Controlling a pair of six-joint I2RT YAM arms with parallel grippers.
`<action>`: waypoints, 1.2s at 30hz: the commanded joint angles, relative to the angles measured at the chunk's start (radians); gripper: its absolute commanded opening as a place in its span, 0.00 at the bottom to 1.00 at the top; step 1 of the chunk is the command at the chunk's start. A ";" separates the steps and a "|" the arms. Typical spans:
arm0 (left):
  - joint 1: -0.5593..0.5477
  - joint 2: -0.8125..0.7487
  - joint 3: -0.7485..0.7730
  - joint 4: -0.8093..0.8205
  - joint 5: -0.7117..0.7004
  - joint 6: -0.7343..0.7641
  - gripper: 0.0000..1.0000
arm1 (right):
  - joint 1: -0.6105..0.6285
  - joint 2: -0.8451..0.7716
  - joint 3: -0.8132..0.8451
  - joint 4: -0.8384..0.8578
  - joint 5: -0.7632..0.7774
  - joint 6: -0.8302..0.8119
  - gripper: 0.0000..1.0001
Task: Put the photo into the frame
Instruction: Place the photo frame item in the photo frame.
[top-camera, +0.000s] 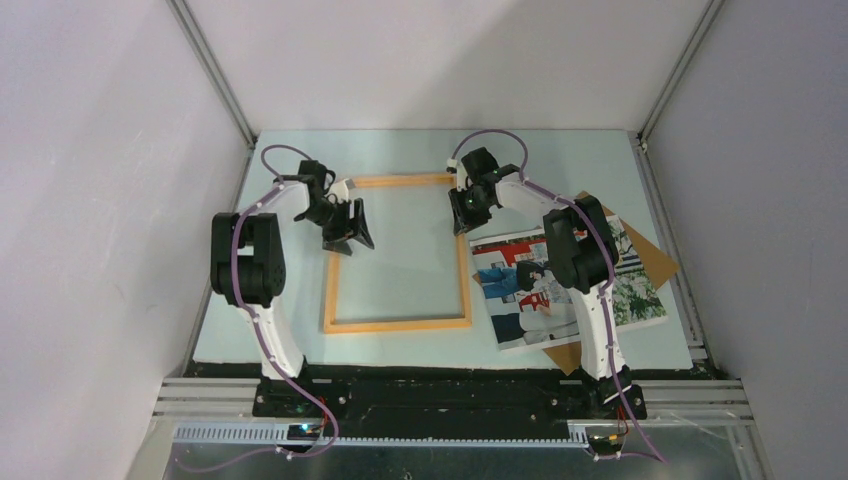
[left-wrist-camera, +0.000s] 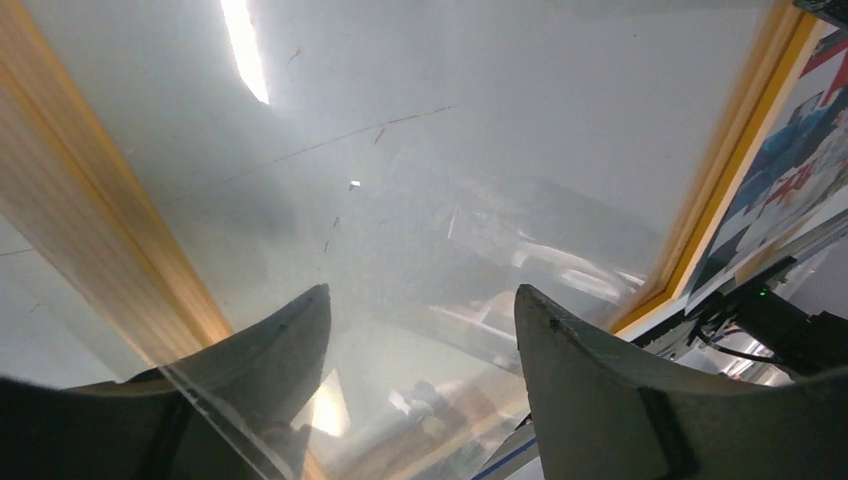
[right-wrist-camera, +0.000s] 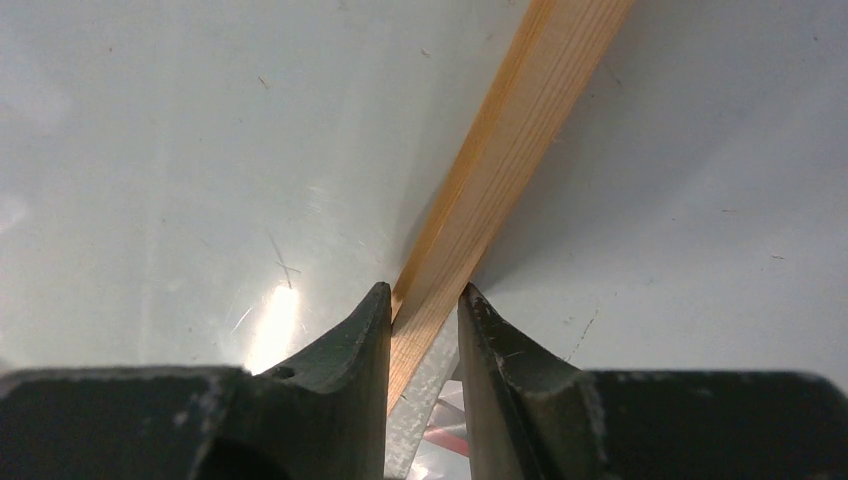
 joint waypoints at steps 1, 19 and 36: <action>-0.008 -0.019 0.006 0.017 -0.035 0.010 0.74 | 0.025 0.035 0.018 -0.011 -0.033 -0.016 0.23; -0.009 -0.074 -0.005 0.007 -0.152 0.024 0.95 | 0.025 0.033 0.014 -0.010 -0.039 -0.018 0.23; -0.010 -0.117 0.009 -0.020 -0.249 0.046 0.97 | 0.027 0.027 0.010 -0.010 -0.032 -0.024 0.23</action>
